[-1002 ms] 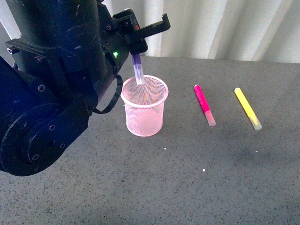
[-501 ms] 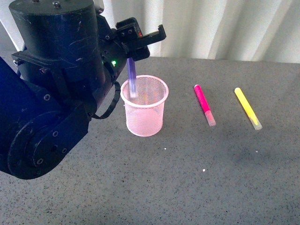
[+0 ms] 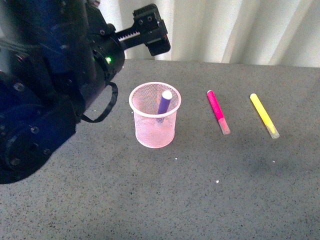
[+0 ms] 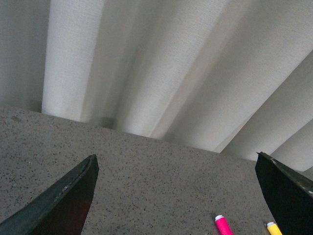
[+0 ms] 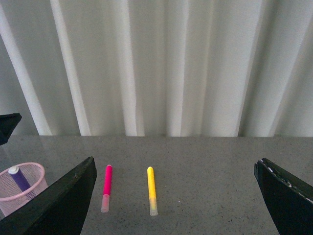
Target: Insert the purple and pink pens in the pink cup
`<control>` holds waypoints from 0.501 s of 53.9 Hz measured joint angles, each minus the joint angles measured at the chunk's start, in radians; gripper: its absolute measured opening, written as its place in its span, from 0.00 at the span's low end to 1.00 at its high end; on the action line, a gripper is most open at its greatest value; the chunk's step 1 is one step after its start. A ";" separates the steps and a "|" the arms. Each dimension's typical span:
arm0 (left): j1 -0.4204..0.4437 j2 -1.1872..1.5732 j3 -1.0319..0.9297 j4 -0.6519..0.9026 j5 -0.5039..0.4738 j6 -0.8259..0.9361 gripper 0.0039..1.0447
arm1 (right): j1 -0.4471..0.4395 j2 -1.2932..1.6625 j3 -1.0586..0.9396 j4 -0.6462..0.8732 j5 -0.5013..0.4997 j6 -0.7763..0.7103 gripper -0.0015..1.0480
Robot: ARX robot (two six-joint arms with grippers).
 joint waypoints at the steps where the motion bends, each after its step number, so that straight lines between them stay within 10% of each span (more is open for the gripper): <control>1: 0.002 -0.009 -0.003 -0.008 0.003 0.000 0.94 | 0.000 0.000 0.000 0.000 0.000 0.000 0.93; 27: 0.343 -0.981 -0.339 -0.811 0.473 0.153 0.94 | 0.000 0.000 0.000 0.000 0.000 0.000 0.93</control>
